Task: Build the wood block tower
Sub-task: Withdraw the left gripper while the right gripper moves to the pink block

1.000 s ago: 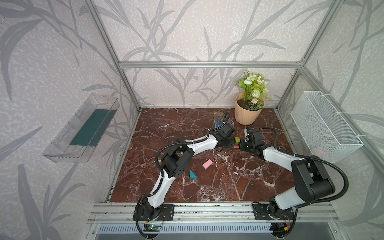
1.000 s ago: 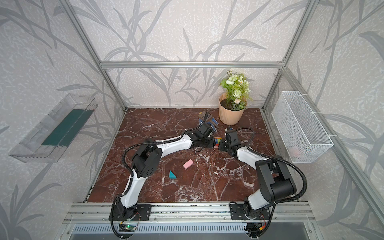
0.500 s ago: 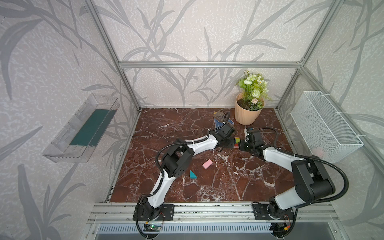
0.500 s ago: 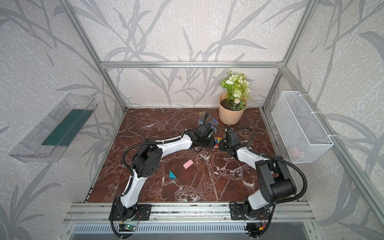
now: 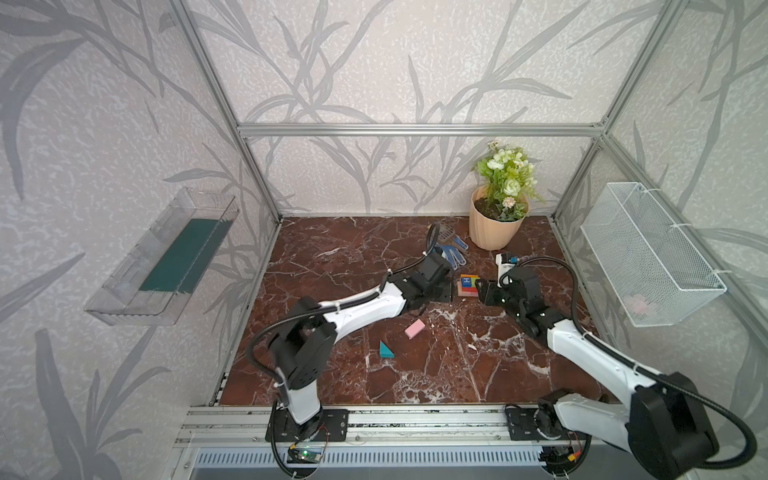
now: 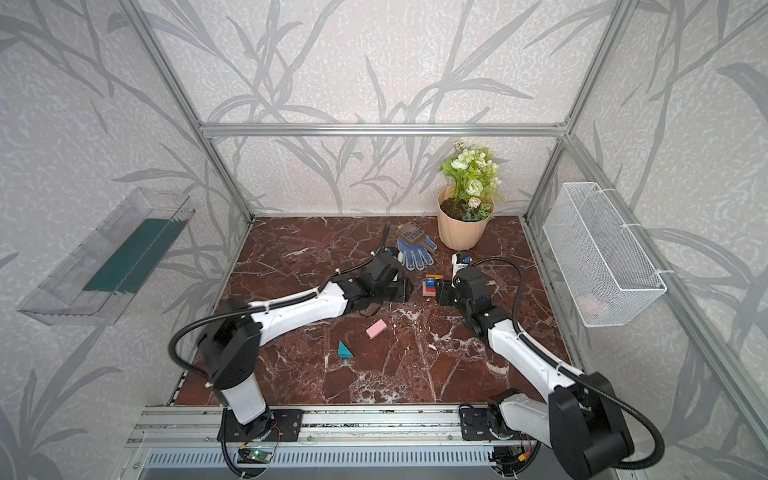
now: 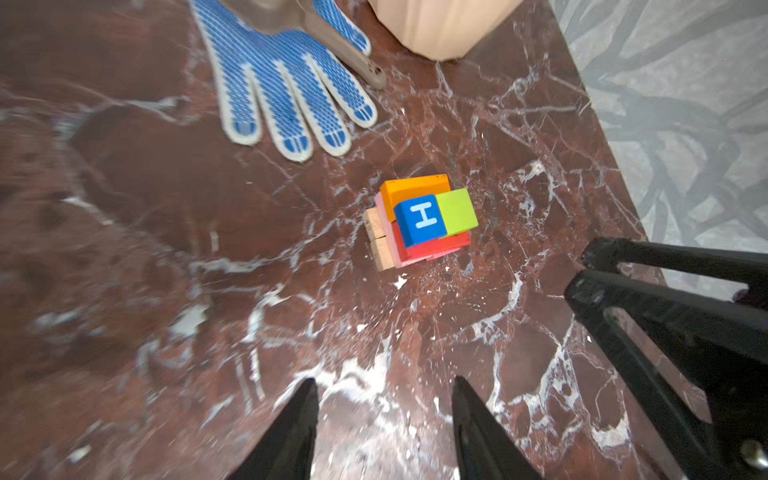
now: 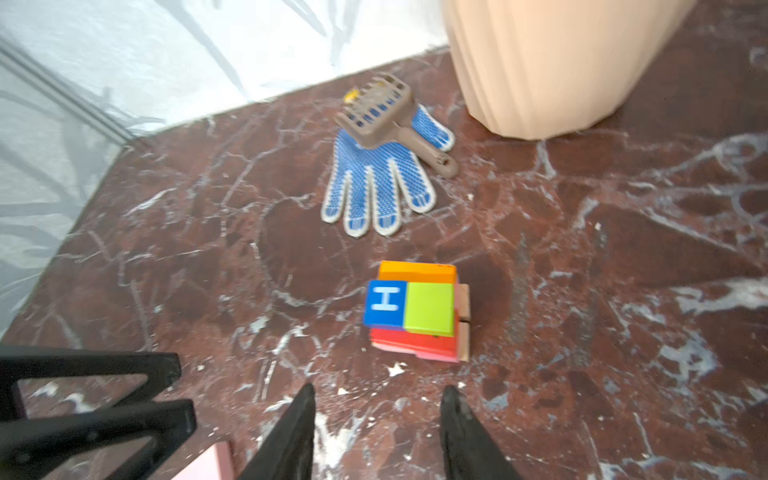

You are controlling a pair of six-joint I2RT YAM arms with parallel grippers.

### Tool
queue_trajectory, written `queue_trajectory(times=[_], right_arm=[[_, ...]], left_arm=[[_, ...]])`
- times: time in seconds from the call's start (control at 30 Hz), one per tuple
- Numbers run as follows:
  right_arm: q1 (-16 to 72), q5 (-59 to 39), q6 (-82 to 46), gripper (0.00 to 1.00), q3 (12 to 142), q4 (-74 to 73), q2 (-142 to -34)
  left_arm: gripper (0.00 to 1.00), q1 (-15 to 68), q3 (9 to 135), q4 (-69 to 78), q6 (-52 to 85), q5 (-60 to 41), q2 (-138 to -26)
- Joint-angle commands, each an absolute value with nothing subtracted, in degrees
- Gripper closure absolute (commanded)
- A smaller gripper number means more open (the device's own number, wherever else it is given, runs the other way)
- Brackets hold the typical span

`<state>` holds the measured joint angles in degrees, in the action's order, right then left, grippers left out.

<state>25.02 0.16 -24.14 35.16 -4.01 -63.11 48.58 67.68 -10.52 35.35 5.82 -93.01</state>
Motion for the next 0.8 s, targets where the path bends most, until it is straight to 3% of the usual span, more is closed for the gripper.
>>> queue_trajectory(times=[0.0,0.07,0.27,0.4,0.53,0.6,0.77], right_arm=[[32.3,4.3,-24.8,0.49,34.7,-1.8,-61.0],[38.3,6.2,-25.1,0.46,35.7,-2.0,-62.3],[54.0,10.4,-21.2,0.24,39.9,-4.8,-74.6],[54.4,5.1,-19.3,0.13,42.8,-3.3,-82.9],[54.6,4.2,-16.9,0.00,43.1,-2.4,-85.2],[54.5,3.0,-14.8,0.01,44.7,-0.7,-87.0],[54.6,2.6,-12.7,0.01,51.9,7.5,-94.3]], left_arm=[[0.37,47.1,57.9,-8.5,33.1,21.0,-81.8],[0.29,44.5,52.5,-9.9,31.9,25.0,-75.1],[0.24,29.8,36.4,-17.2,32.5,29.6,-54.9],[0.13,26.6,27.1,-20.5,32.9,38.3,-40.8],[0.07,26.2,21.3,-16.3,29.6,36.7,-29.2],[0.01,26.1,19.4,-15.1,28.6,36.7,-25.6],[0.00,26.0,23.3,-23.5,30.5,30.7,-23.5]])
